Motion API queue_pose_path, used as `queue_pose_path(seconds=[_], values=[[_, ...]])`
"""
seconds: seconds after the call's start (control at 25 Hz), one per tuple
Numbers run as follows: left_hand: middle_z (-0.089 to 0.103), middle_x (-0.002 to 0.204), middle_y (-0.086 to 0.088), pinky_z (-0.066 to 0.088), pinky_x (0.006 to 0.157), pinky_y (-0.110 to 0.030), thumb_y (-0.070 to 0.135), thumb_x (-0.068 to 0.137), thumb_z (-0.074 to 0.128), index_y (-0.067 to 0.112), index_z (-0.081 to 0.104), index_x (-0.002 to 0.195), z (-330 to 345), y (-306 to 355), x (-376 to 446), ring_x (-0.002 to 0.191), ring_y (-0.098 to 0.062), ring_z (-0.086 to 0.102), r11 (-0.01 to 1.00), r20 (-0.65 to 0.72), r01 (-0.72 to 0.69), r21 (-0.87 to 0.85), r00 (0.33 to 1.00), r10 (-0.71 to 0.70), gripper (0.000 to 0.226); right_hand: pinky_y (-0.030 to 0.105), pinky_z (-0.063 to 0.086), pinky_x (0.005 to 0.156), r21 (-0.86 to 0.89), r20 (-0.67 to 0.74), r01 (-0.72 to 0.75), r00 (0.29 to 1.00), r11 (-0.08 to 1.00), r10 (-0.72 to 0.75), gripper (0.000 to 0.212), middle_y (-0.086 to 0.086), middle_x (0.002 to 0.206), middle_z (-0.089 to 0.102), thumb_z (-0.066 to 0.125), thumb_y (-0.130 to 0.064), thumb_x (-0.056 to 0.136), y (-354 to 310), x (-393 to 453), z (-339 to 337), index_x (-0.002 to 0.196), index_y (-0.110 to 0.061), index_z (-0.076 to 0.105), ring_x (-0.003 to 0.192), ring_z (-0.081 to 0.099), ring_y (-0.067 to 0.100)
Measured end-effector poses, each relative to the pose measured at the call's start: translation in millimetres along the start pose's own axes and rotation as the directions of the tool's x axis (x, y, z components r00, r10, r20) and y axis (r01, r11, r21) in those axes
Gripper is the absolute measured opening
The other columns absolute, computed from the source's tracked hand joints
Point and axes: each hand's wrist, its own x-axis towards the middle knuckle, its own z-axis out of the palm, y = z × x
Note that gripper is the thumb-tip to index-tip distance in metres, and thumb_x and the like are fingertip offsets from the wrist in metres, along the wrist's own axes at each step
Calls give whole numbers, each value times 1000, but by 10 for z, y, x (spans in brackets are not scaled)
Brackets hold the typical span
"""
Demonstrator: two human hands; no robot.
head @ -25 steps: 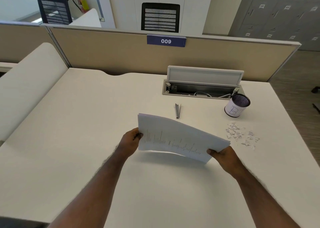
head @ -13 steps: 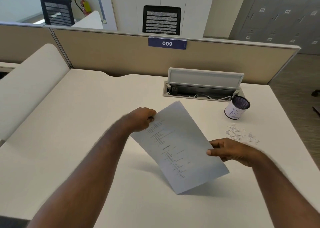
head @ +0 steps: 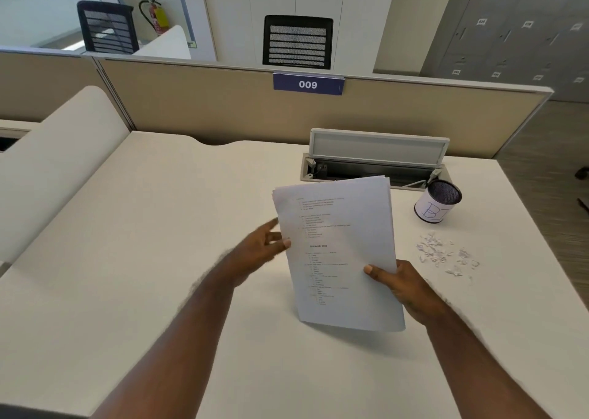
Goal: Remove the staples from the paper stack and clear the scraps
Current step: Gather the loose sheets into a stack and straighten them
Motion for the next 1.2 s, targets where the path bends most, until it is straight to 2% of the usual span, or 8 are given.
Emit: queue_pose_path(seconds=[0.08, 0.16, 0.44, 0.6, 0.84, 1.0, 1.08, 1.2], values=[[67, 128, -8, 53, 93, -40, 26, 88, 65, 17, 47, 140, 85, -95, -18, 118, -23, 63, 988, 79, -12, -152, 997, 24, 55, 35, 56, 77, 29, -10, 11, 1000, 1000, -11, 19, 6, 97, 77, 72, -19, 84, -2, 29, 77, 100, -8, 72, 88, 73, 24], [69, 124, -10, 57, 89, -41, 15, 95, 59, 8, 55, 130, 123, -117, 3, 114, -29, 65, 968, -2, -55, -246, 998, 57, 36, 37, 57, 80, 31, -28, 24, 999, 999, -23, 15, 4, 96, 77, 70, -18, 85, 3, 57, 138, 98, -10, 72, 89, 73, 23], [73, 113, -2, 54, 93, -40, 9, 98, 51, 28, 69, 104, 177, 82, 15, 107, -23, 68, 983, -259, -162, -91, 957, 133, 27, 24, 57, 73, -24, -112, 134, 984, 991, -136, 15, -11, 82, 77, 66, -5, 88, -159, 190, 130, 90, -19, 72, 79, 71, 9], [71, 116, -3, 53, 94, -39, 10, 100, 46, 22, 65, 116, 267, 57, 5, 110, -23, 65, 972, -288, -232, 18, 930, 227, 28, 38, 52, 87, -115, -158, 164, 971, 980, -181, 7, 5, 97, 75, 67, -12, 89, -190, 250, 74, 91, -17, 73, 92, 68, 23], [67, 120, -2, 48, 92, -30, 6, 100, 41, 15, 56, 125, 280, -173, -11, 114, -17, 61, 970, -266, -232, 70, 933, 243, 31, 8, 50, 67, -192, -118, 180, 972, 965, -204, 7, 2, 93, 71, 62, -10, 92, -175, 196, 166, 95, -11, 69, 71, 64, -10], [67, 119, 1, 48, 91, -26, 10, 99, 40, 16, 57, 125, 269, -200, -31, 111, -13, 61, 961, -269, -258, 94, 923, 274, 31, 5, 48, 65, -192, -132, 181, 969, 965, -208, 9, 1, 91, 70, 62, -13, 92, -159, 188, 201, 95, -8, 68, 71, 64, -7], [67, 120, 0, 49, 93, -28, 14, 98, 40, 17, 57, 126, 251, -189, -11, 112, -16, 61, 957, -274, -271, 100, 918, 288, 33, 7, 48, 66, -218, -136, 199, 963, 956, -231, 12, 2, 90, 71, 62, -16, 92, -186, 193, 210, 95, -7, 69, 76, 64, 2], [67, 121, 0, 47, 89, -17, 8, 101, 38, 15, 57, 128, 250, -207, -31, 114, -15, 61, 964, -269, -236, 123, 927, 261, 33, 27, 50, 78, -236, -116, 177, 971, 956, -209, 12, 7, 95, 72, 61, -19, 93, -163, 210, 207, 94, -10, 70, 85, 65, 18]])
